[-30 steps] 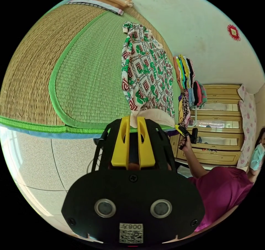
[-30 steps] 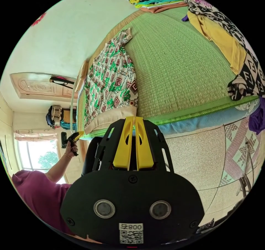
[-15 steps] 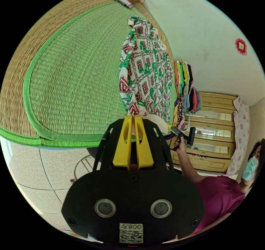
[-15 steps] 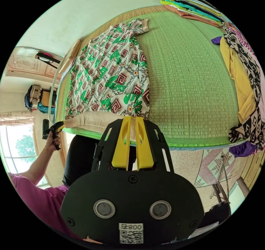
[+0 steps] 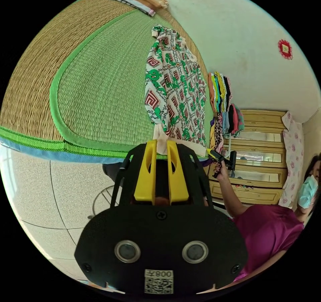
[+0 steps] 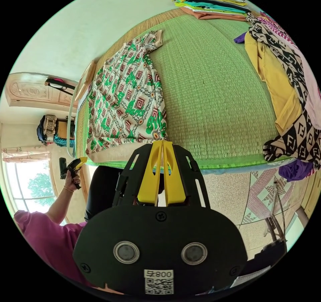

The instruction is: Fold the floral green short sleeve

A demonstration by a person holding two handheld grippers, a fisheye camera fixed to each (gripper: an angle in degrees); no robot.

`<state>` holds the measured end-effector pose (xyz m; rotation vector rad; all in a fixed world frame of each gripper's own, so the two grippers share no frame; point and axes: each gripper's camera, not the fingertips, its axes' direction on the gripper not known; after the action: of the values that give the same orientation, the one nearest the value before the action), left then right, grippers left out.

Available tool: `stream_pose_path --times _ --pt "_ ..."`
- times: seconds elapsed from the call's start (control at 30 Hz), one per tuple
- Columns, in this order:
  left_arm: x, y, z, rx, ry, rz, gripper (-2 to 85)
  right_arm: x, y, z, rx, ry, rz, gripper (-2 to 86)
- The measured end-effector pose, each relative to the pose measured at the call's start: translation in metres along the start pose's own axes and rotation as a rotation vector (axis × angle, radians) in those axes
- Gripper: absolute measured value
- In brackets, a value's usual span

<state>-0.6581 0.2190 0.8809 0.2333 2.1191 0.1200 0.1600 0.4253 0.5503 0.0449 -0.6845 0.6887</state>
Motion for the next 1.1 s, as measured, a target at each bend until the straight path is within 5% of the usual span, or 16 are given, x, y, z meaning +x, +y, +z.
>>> stream_pose_path --times 0.3,0.5,0.63,1.1 --pt "0.006 -0.012 0.021 -0.09 -0.038 0.026 4.1 0.008 -0.011 -0.018 0.007 -0.024 0.017 0.0" --pt "0.043 0.006 -0.037 0.041 0.16 0.115 3.0 0.013 -0.016 -0.04 0.028 -0.086 0.022 0.0" --pt "0.031 0.017 -0.045 -0.035 -0.007 0.079 4.4 0.018 -0.021 -0.037 -0.021 -0.077 0.012 0.0" --pt "-0.003 -0.016 -0.002 -0.067 -0.002 -0.038 4.4 0.035 -0.049 -0.042 -0.038 -0.075 0.079 0.0"
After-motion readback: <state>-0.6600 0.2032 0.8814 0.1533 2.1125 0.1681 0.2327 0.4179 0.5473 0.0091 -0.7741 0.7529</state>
